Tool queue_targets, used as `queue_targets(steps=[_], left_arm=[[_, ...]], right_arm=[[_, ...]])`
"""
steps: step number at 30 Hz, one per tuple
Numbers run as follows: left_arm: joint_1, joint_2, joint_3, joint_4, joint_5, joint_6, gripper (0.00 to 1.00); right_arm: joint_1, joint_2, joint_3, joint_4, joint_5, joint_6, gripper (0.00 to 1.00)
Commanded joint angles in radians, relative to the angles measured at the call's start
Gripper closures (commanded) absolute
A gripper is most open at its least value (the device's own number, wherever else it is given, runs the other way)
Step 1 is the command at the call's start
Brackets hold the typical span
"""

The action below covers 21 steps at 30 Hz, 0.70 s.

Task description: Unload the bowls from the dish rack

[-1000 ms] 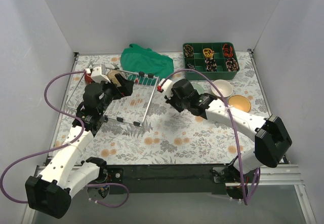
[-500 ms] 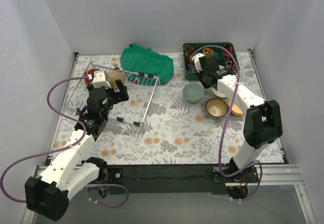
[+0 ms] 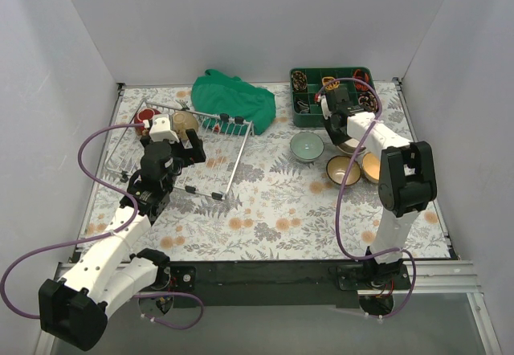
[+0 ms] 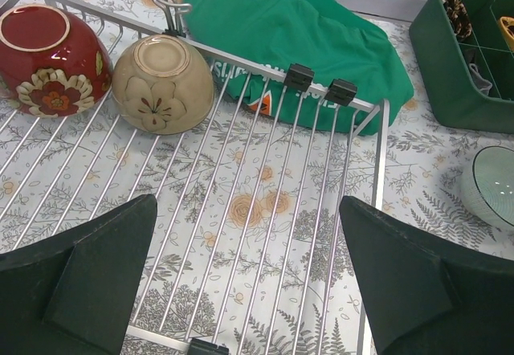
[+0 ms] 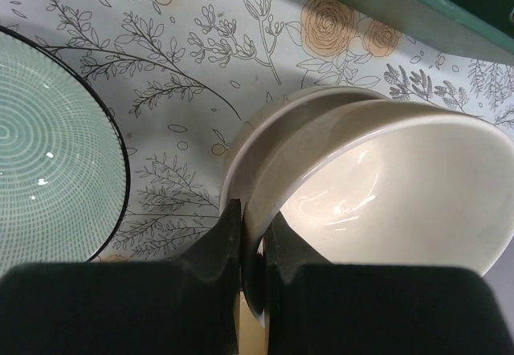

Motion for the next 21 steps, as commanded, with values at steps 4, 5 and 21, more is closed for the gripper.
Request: queue_targets(steps=[4, 5, 21], left_arm=[[-0.008, -0.024, -0.008, 0.007, -0.021, 0.02, 0.02], [-0.009, -0.022, -0.006, 0.007, -0.021, 0.019, 0.02], [-0.009, -0.022, -0.012, 0.01, -0.015, 0.025, 0.02]], right_arm=[[-0.019, 0.013, 0.041, 0.013, -0.008, 0.044, 0.99], [-0.024, 0.015, 0.039, 0.013, -0.008, 0.047, 0.97], [-0.027, -0.037, 0.071, -0.01, -0.04, 0.118, 0.61]])
